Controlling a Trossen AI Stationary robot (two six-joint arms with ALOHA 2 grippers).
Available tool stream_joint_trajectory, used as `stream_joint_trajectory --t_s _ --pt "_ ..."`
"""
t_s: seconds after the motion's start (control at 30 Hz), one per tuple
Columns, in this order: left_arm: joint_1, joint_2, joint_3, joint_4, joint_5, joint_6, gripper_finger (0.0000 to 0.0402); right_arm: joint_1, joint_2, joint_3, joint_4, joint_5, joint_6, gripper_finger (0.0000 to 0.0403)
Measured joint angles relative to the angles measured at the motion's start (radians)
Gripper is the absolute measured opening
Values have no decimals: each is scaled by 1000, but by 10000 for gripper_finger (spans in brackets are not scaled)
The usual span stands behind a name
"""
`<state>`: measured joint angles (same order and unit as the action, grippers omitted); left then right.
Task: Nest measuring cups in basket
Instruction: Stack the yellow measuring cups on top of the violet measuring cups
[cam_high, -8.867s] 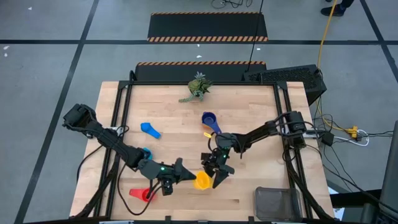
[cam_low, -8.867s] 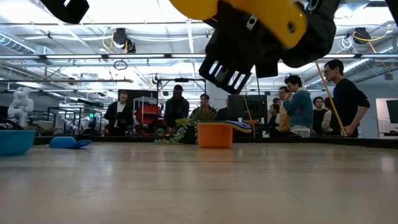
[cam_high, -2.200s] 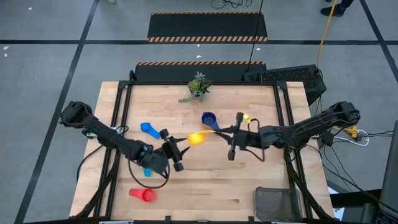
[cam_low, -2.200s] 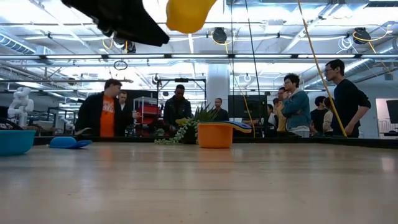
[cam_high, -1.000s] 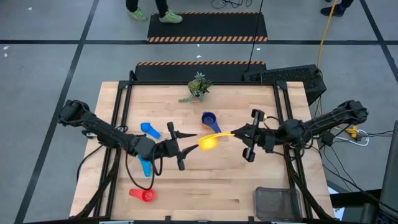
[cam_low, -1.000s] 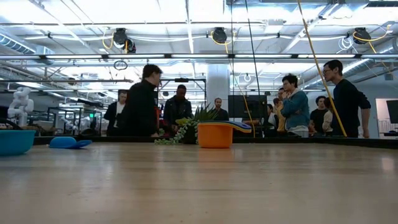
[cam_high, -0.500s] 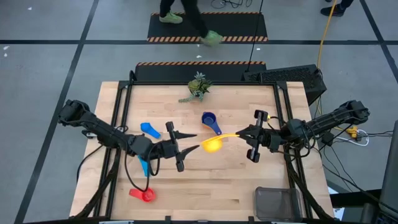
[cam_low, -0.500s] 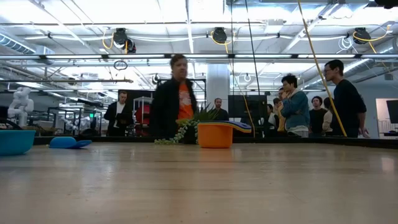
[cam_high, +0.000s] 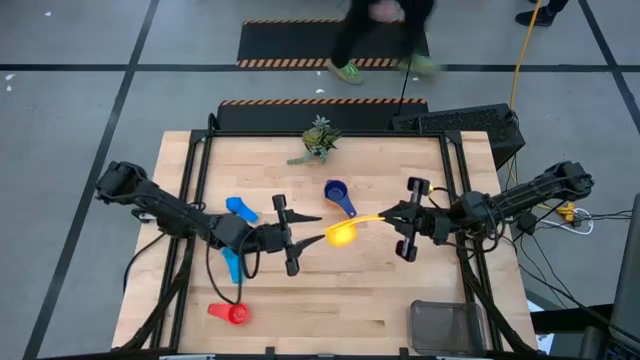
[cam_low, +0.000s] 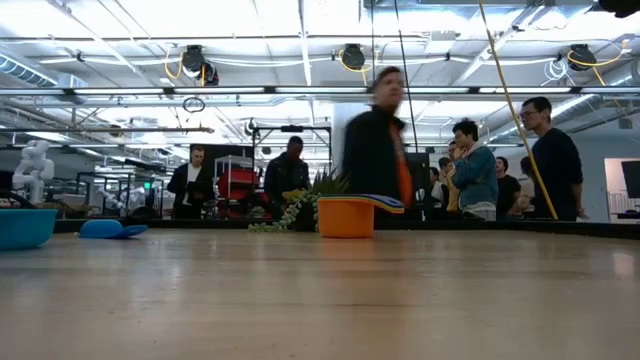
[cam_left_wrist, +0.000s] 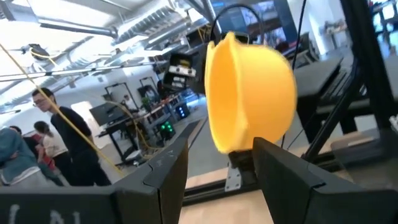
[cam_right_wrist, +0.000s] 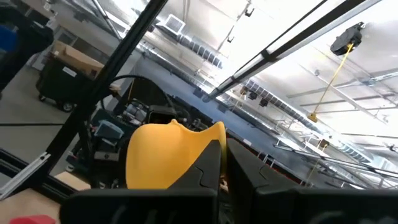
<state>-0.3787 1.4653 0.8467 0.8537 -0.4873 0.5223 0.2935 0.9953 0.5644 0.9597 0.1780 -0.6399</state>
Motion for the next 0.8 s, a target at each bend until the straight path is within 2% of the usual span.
stream_joint_trajectory --t_s 0.17,0.4,0.5,0.8 --pt "10 31 0 36 1 10 179 -6 11 0 11 0 5 0" --pt "6 30 0 32 0 36 123 -6 11 0 10 2 4 0" --pt "-2 30 0 35 -1 53 112 -6 11 0 11 2 -1 0" --pt "-6 30 0 79 -11 53 142 -6 11 0 15 3 -3 0"
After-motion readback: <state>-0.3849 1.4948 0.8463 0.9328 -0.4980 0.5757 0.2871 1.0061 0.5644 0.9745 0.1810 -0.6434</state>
